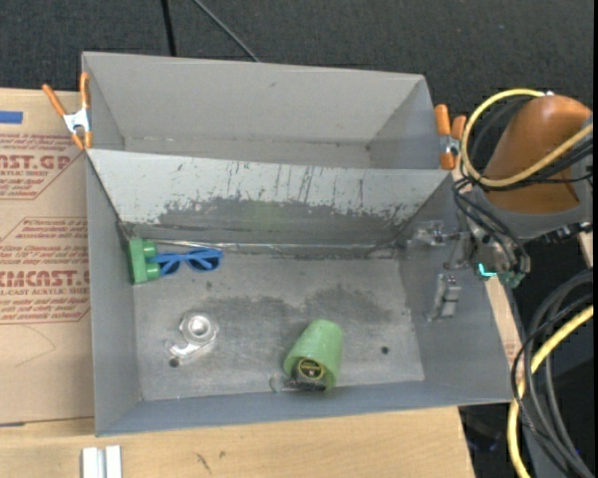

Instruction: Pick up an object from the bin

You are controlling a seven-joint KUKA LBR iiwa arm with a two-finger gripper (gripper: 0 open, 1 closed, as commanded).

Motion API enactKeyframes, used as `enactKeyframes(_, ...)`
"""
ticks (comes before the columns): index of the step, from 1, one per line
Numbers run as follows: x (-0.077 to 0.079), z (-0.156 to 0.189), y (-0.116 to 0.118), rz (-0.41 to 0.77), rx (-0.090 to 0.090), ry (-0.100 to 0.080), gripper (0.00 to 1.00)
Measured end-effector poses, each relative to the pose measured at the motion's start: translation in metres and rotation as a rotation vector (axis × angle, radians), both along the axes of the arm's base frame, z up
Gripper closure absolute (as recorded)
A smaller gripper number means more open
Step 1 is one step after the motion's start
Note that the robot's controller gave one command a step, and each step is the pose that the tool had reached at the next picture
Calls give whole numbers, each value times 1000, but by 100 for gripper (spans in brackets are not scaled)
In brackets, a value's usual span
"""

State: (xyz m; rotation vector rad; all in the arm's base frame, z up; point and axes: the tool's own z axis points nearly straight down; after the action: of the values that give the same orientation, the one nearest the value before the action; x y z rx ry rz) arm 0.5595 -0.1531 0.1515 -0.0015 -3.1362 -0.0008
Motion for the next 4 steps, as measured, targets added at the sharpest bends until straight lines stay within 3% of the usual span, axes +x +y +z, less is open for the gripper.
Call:
enactKeyframes(1, -32, -86, 94, 54, 5, 2, 0)
enactKeyframes(2, -75, -76, 160, 171, 1, -14, 0)
enactKeyframes(3, -77, -78, 157, 167, 0, -5, 100)
enactKeyframes(4, -51, -81, 109, 285, 0, -7, 100)
